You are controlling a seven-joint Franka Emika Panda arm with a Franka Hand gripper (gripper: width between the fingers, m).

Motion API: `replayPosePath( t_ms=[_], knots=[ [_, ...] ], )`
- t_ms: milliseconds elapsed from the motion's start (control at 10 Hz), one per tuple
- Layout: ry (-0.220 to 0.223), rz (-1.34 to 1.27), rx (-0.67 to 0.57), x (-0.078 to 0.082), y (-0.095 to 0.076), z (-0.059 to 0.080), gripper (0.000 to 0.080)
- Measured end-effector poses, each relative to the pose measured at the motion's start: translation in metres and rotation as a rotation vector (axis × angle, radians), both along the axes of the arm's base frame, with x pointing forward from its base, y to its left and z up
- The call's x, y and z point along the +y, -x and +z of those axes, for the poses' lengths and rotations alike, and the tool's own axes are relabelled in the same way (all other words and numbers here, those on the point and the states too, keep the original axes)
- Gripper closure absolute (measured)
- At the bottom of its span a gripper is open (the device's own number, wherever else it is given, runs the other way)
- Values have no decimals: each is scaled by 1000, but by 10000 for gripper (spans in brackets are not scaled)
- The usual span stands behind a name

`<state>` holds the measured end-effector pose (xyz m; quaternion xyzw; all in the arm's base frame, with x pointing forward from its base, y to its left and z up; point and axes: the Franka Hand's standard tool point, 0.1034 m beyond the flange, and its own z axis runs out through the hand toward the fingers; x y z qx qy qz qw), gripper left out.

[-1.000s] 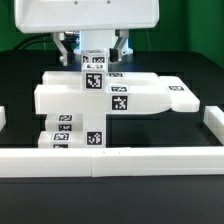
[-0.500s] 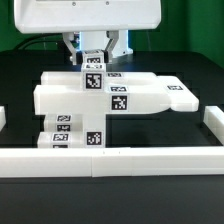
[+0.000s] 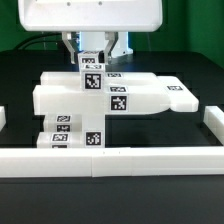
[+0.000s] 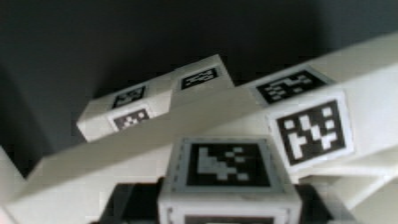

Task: Assemble chair

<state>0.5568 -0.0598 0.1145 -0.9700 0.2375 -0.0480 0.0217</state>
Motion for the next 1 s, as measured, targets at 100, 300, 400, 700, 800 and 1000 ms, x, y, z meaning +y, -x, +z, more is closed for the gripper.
replayPosePath(
  t_ms=[100,300,400,700,800,1000],
  knots=[
    [-11,-111,1,0,0,0,515],
    [-46,-361,0,0,-3,0,515],
    [-52,-424,0,1,-5,0,515],
    [-73,-610,-1,4,-6,0,515],
    [-73,-611,0,4,-6,0,515],
    [-69,-554,2,5,-5,0,212]
  ],
)
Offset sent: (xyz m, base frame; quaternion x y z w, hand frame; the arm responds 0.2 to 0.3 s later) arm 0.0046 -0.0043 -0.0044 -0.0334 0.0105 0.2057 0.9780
